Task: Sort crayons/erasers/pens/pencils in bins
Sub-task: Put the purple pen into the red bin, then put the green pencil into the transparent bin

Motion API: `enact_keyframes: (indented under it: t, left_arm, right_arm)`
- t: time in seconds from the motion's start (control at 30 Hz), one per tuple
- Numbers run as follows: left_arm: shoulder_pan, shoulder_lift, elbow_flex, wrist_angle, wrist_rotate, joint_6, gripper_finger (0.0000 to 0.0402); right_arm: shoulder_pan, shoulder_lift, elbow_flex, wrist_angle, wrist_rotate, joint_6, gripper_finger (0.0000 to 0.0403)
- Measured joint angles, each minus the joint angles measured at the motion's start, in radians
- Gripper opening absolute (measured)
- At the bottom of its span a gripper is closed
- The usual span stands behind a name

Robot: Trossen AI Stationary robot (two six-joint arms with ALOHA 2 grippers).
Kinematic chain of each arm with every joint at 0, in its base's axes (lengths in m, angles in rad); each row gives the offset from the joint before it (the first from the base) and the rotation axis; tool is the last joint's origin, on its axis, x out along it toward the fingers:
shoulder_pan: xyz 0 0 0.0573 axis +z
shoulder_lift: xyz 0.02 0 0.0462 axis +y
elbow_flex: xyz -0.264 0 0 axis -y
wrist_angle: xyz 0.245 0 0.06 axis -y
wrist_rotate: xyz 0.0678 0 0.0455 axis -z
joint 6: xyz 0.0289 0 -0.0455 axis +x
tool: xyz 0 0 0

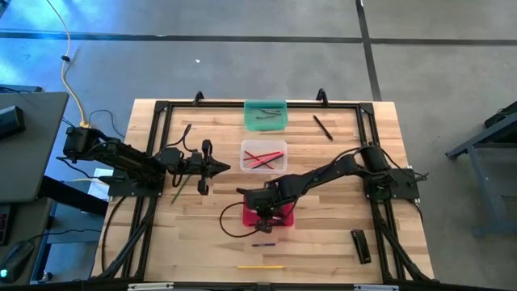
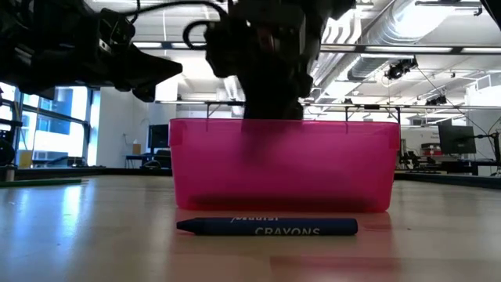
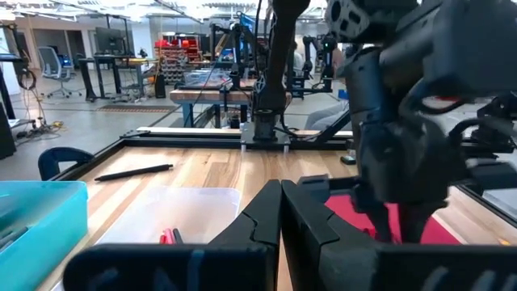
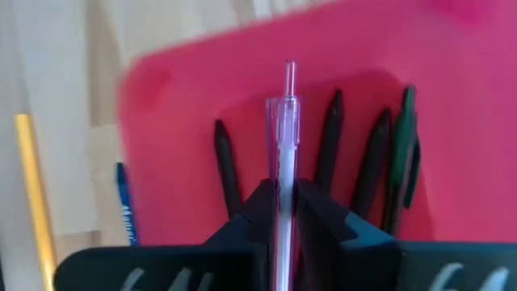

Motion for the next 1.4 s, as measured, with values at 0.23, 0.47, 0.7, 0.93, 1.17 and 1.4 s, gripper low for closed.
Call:
enact_keyframes:
  t: [0.23,0.47,0.7,0.93,1.17,1.4]
  left_arm:
    - [0.000,0.000,0.000,0.000,-0.004,0.000,0.0000]
    - [0.000,0.000,0.000,0.000,-0.006,0.000,0.0000]
    - [0.000,0.000,0.000,-0.001,-0.010,0.002,0.0000]
    - [0.000,0.000,0.000,-0.004,-0.010,0.002,0.0001]
    - [0.000,0.000,0.000,-0.015,-0.010,0.001,0.0001]
    - [0.000,0.000,0.000,-0.019,-0.010,0.000,0.0001]
  right_arm:
    - [-0.003,0.000,-0.063,0.001,0.011,0.061,0.0022]
    - [-0.005,0.000,-0.064,-0.010,0.064,0.088,0.0062]
    - [-0.005,-0.016,-0.040,-0.047,0.040,0.051,0.0121]
    - [-0.002,-0.132,0.021,-0.147,0.097,-0.046,0.0102]
    - [-0.009,-0.252,0.008,-0.145,0.198,-0.193,0.0018]
    - [-0.069,-0.410,-0.266,0.155,0.206,-0.289,0.0011]
